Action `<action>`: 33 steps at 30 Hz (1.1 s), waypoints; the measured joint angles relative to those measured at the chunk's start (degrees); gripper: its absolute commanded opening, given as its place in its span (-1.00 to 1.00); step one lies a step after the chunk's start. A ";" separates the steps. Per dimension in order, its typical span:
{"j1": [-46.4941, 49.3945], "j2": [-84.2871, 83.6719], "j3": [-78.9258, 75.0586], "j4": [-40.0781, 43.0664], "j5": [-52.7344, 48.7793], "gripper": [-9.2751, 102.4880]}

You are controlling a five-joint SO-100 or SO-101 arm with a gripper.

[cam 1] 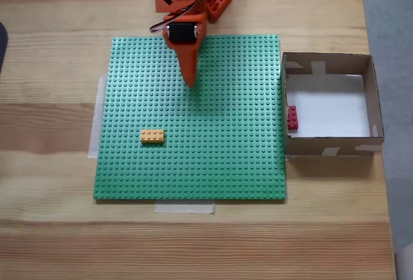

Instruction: Pick the red lego block and put it in the box.

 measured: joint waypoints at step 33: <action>0.53 -0.09 2.20 -1.49 -1.76 -0.85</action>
